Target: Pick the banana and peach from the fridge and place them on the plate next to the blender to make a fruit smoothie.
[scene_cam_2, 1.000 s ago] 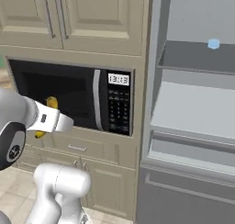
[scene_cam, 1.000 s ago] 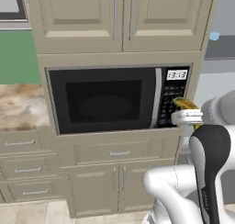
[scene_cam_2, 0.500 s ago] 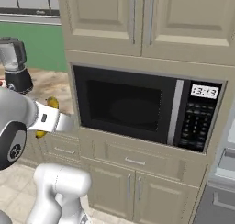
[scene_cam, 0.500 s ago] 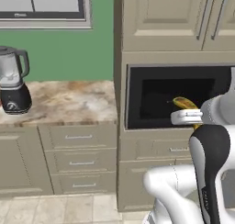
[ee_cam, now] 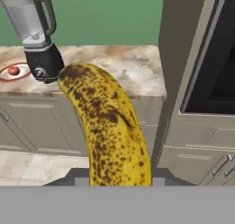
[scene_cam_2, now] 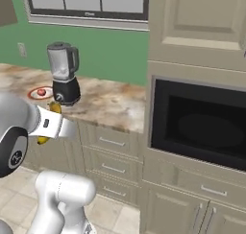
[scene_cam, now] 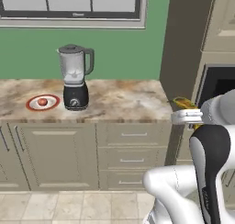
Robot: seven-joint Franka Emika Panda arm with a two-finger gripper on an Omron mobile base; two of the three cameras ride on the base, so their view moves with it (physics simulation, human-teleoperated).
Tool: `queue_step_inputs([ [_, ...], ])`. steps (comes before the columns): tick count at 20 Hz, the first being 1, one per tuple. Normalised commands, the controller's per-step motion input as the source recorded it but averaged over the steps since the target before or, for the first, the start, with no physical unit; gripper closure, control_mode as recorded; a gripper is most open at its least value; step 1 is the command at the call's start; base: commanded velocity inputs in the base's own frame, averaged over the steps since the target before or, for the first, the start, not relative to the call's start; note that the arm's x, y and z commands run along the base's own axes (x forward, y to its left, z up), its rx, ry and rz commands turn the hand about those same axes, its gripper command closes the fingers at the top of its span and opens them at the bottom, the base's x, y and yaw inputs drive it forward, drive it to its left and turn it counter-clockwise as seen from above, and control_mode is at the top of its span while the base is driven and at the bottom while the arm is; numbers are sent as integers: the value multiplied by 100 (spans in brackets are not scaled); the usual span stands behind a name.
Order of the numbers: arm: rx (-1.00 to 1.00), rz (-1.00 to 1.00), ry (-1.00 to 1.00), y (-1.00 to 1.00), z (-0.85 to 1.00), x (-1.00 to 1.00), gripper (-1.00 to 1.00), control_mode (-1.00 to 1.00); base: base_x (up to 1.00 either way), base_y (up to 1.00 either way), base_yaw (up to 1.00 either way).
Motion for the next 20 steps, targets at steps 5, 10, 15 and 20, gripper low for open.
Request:
queue_step_inputs([
  [5, 0, 0, 0, 0, 0, 0, 100, 100, 79, 100, 1],
  [10, 0, 0, 0, 0, 0, 0, 100, 100, 100, 100, 0],
  [15, 0, 0, 0, 0, 0, 0, 100, 100, 56, 100, -4],
  [20, 0, 0, 0, 0, 0, 0, 100, 100, 4, 100, -13],
])
